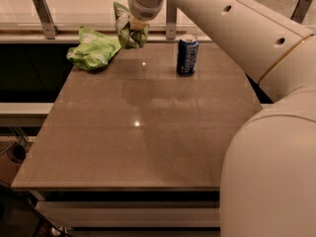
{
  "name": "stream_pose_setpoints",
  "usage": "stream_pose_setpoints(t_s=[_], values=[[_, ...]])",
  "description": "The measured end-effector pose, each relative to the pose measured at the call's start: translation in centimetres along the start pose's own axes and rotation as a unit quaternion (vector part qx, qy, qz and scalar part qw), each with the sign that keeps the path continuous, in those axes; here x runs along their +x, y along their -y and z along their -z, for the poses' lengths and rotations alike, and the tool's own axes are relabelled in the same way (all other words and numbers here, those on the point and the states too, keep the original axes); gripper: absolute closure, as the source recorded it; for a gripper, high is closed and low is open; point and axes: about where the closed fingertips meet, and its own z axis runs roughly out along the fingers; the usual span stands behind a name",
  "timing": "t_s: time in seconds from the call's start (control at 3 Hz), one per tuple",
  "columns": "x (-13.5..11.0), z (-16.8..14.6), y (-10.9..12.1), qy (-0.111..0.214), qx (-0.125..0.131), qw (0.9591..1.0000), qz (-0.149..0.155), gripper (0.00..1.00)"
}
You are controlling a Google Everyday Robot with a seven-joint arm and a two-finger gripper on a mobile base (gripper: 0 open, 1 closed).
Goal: Move green jalapeno chip bag near green rice chip bag
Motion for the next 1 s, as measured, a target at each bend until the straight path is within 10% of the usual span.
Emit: stream_pose_setpoints(t_s=[1.0], values=[[-0.2,-0.6,-0.4,0.0,-0.005,1.0,0.002,0.12]])
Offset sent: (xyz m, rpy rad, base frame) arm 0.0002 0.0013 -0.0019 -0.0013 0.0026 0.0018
